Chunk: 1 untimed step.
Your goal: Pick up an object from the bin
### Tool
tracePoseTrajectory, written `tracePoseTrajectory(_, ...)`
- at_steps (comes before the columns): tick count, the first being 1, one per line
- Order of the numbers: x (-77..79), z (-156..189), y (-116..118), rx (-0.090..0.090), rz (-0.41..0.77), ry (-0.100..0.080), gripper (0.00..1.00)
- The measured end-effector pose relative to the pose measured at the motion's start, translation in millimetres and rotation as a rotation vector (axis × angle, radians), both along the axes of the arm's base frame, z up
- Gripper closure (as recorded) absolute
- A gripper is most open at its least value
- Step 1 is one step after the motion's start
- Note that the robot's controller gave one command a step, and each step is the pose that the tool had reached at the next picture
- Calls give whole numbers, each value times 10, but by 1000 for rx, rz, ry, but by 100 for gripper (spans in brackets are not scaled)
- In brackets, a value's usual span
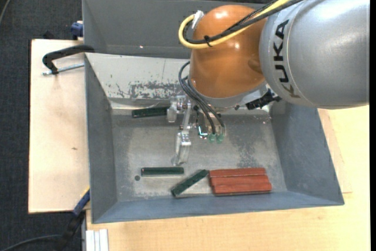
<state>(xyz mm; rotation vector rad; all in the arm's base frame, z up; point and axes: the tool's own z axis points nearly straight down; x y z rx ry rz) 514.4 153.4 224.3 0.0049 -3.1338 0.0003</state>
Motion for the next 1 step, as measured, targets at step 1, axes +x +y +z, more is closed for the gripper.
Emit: tracePoseTrajectory(1, -245, -1583, 168, 0, 33, 1, 0)
